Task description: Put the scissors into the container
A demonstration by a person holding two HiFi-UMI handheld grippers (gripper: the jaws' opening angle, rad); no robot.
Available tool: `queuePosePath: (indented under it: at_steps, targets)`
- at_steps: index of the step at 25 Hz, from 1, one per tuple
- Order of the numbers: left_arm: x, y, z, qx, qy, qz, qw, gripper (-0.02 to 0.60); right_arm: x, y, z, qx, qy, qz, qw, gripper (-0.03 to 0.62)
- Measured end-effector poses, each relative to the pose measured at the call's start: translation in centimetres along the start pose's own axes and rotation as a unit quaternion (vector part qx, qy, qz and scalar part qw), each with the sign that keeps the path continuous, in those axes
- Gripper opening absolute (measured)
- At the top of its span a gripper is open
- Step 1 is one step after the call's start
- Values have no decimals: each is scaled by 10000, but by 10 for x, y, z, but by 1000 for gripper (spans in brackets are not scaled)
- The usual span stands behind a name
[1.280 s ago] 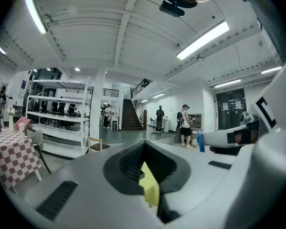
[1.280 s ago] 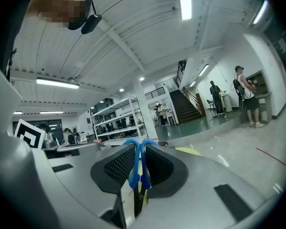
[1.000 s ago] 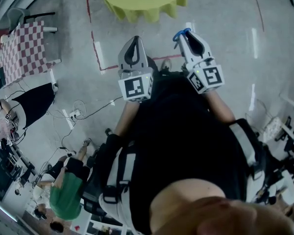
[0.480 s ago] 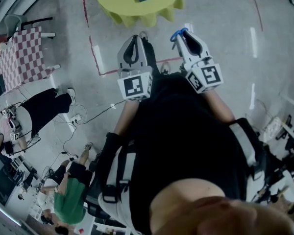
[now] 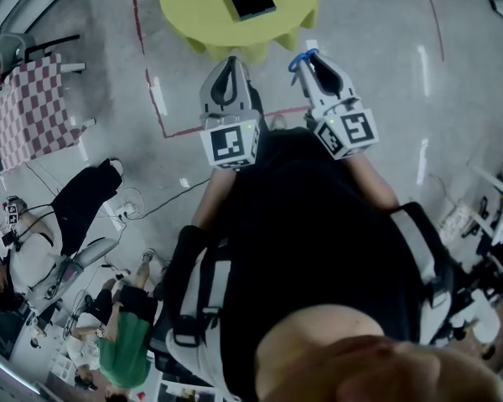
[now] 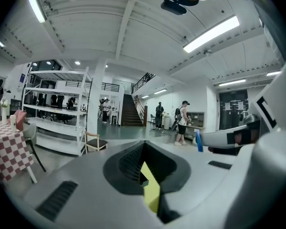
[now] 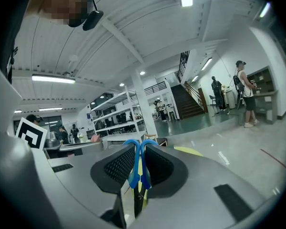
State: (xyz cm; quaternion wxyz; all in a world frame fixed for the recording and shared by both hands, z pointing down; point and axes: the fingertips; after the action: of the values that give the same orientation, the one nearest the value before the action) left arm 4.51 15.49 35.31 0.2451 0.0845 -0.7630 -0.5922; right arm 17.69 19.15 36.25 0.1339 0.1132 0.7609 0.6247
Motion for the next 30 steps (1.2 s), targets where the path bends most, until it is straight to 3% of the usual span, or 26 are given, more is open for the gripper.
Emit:
queuePosePath:
  at_steps: [15,30]
  targets:
    - [74,-22,-107,337,111,62,9993,-3,-30,0,-143,420,42,-206,9989,67]
    - [115,-46,-175,444,462,98,9979,-3,-48,-12,-221,676,296,-188,9971,67]
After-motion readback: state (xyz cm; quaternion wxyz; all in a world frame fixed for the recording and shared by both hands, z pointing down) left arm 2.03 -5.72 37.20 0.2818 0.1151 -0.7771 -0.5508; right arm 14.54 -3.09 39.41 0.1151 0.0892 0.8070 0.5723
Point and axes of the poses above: the fingertips, and each gripper's own axes: z backward along the fingers, x to its left, y out of its underside, and after that the axes turned 11 degrees about z, right-handed
